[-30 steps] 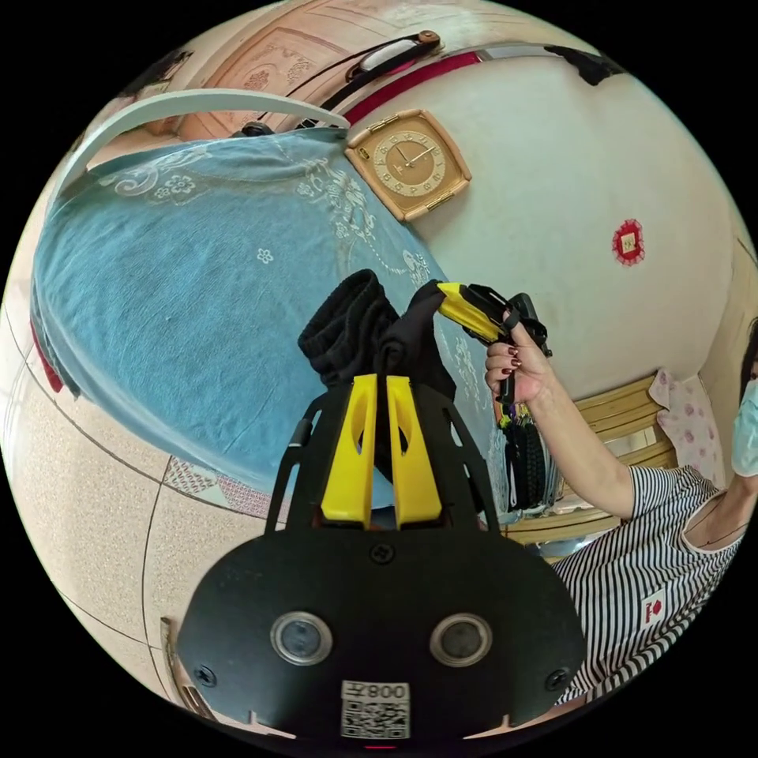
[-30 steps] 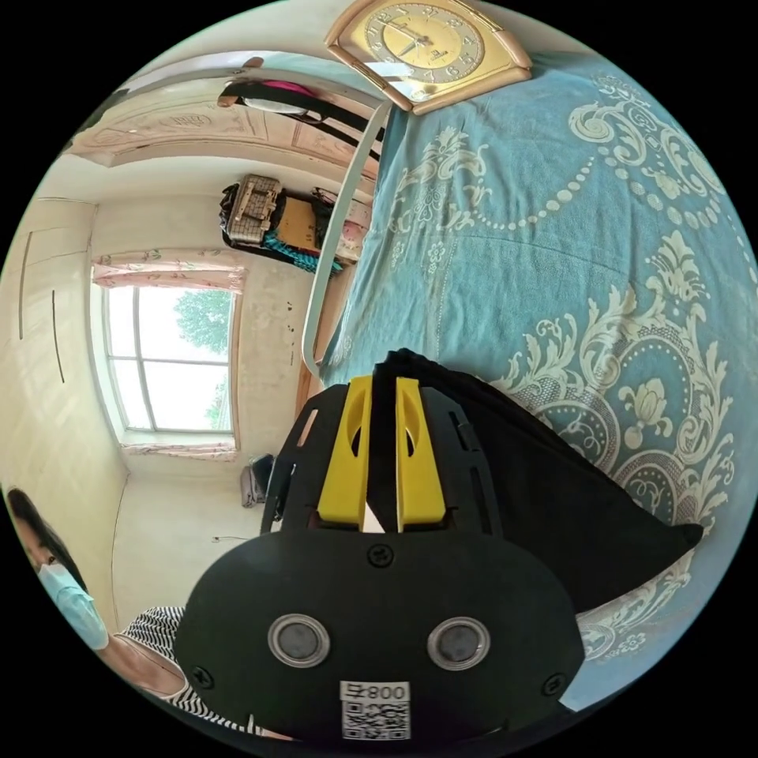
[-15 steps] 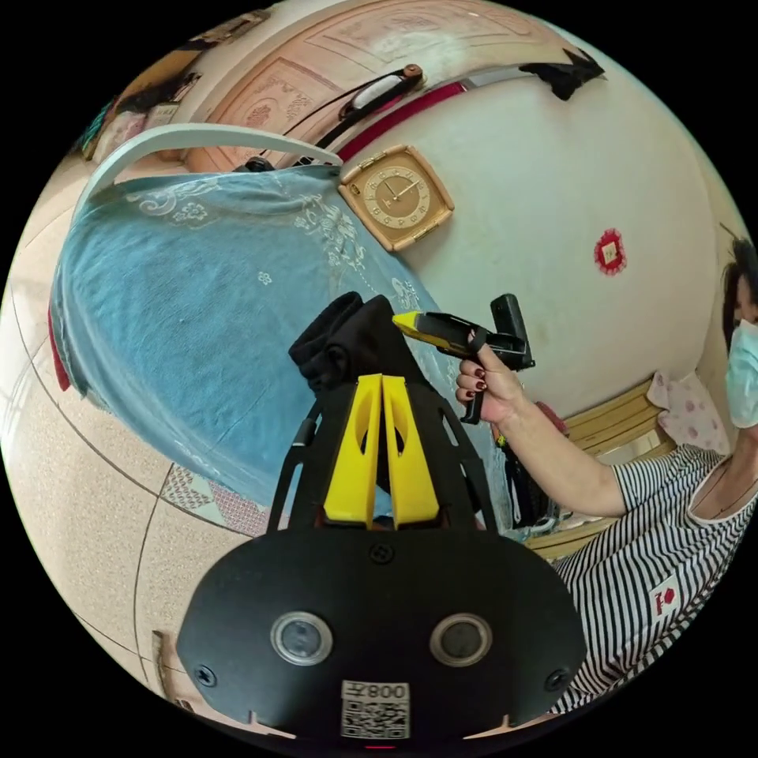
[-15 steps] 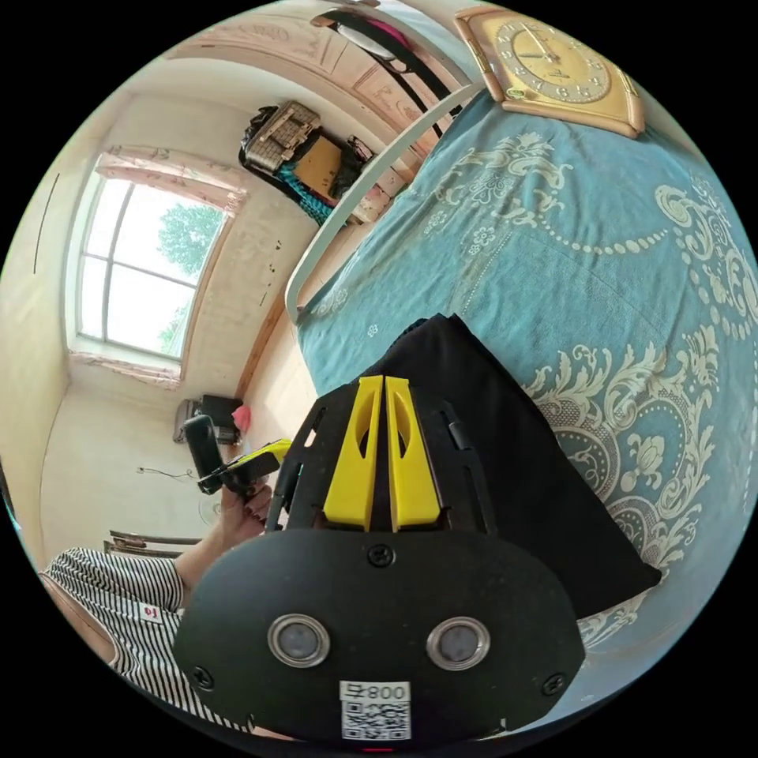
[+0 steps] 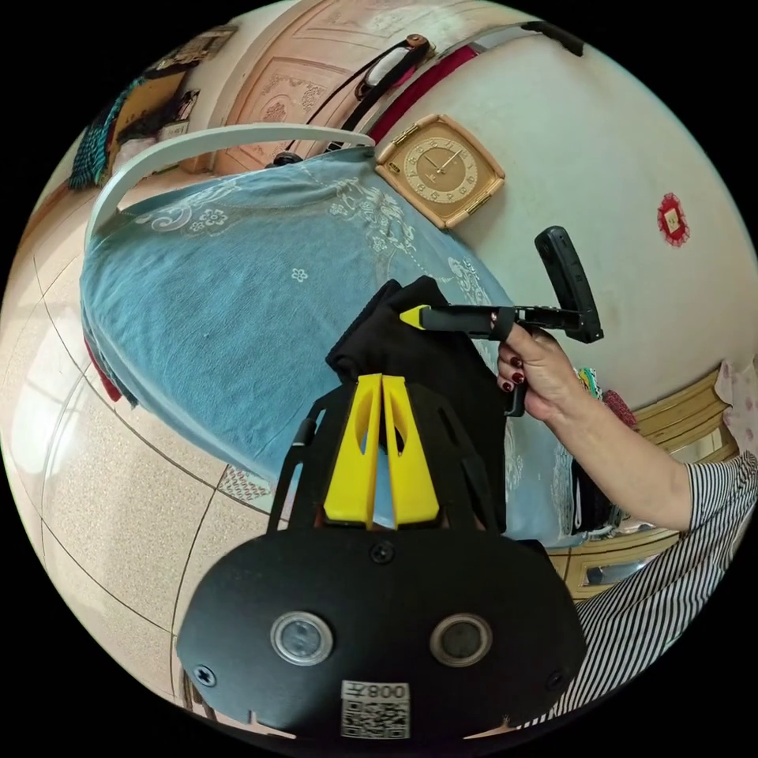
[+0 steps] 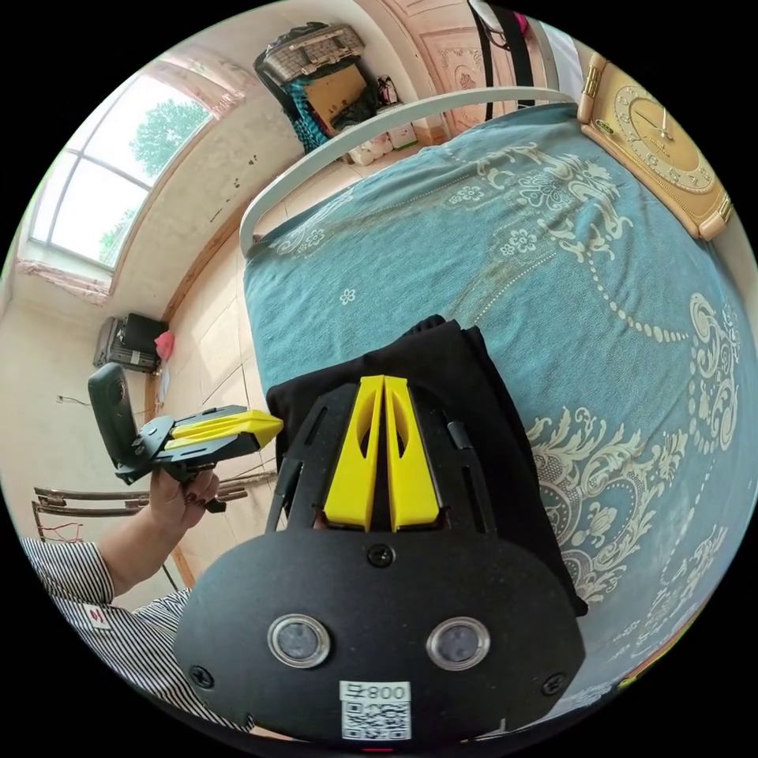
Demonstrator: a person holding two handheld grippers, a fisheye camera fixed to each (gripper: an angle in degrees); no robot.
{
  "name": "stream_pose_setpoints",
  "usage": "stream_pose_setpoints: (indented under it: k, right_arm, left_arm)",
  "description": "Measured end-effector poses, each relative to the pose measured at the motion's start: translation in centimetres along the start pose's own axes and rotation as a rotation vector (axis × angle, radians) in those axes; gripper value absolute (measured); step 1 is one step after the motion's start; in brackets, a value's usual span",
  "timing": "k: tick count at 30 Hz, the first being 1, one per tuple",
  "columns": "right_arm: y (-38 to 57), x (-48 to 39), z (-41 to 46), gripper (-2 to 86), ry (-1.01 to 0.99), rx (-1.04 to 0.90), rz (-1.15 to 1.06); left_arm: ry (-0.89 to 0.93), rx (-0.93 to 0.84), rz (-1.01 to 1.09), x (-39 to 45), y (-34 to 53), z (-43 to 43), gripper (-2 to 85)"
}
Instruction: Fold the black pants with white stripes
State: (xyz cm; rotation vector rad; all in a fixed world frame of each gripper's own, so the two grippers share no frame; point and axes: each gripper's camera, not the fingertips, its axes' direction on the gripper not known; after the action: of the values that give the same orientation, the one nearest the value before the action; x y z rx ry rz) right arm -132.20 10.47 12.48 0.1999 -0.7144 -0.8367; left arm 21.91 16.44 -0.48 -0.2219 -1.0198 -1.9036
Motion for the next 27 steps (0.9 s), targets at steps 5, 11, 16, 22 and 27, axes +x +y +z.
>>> stream_pose_setpoints:
  k: [5, 11, 16, 22, 27]
  right_arm:
    - [1.4, -1.4, -2.3, 0.1, 0.101, 0.099, -0.024]
    - [1.7, -3.1, 1.2, 0.2, 0.207, 0.074, -0.086]
    - [3.4, -3.9, 0.4, 0.1, 0.230, 0.108, -0.104]
    - [4.0, -0.4, -5.1, 0.1, 0.117, 0.195, -0.001]
    - [3.3, 2.7, -3.2, 0.2, 0.082, 0.061, 0.055]
  left_arm:
    - [-0.150, -0.052, 0.083, 1.6, -0.2, 1.1, 0.2]
    - [-0.119, -0.076, 0.102, 1.2, -0.3, 2.6, 0.2]
    - [-0.119, -0.002, 0.114, 2.2, -0.6, 0.6, 0.2]
    - [-0.236, -0.080, 0.211, 3.8, -1.8, 2.6, 0.2]
    - [-0.179, -0.097, 0.142, 2.4, -2.4, 3.0, 0.3]
